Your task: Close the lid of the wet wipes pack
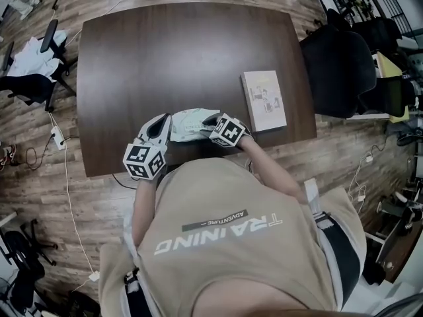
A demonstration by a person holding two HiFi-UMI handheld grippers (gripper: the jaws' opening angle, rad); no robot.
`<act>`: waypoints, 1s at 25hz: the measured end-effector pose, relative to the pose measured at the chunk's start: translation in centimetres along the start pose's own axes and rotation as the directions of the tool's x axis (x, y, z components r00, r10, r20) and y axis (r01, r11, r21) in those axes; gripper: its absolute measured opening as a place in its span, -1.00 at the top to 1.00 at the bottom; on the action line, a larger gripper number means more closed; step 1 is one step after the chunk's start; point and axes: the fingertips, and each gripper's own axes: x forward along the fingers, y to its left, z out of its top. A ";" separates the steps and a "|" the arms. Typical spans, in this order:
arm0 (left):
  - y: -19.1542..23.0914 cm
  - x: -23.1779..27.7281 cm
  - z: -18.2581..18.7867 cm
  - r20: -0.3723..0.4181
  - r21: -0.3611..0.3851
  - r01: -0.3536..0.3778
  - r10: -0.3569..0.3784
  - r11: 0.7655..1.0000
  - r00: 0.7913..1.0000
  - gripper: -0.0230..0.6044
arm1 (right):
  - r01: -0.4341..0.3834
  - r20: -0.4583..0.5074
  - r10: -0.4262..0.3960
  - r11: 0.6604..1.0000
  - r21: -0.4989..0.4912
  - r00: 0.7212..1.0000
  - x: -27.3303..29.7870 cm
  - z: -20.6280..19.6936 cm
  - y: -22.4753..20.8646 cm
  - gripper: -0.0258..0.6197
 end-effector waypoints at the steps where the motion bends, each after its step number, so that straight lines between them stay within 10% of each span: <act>1: 0.0 0.0 -0.1 -0.001 -0.008 0.003 -0.003 1.000 1.000 0.91 | 0.000 0.001 0.000 1.000 -0.003 1.000 0.1 -0.1 0.0 0.59; 8: -0.2 1.1 -0.1 -0.005 -0.033 0.024 -0.024 0.999 1.000 0.91 | 0.009 -0.002 -0.010 0.995 -0.100 1.000 0.0 -0.6 0.1 0.59; 16: 0.2 1.6 -0.6 -0.025 -0.037 0.042 -0.043 0.998 0.999 0.91 | 0.008 0.058 -0.017 0.990 0.141 0.998 0.6 -0.6 -1.3 0.72; 25: -0.5 1.9 0.1 -0.022 -0.007 0.057 -0.057 0.998 0.998 0.91 | 0.079 0.082 -0.084 0.995 0.060 0.993 -0.5 0.6 -0.8 0.86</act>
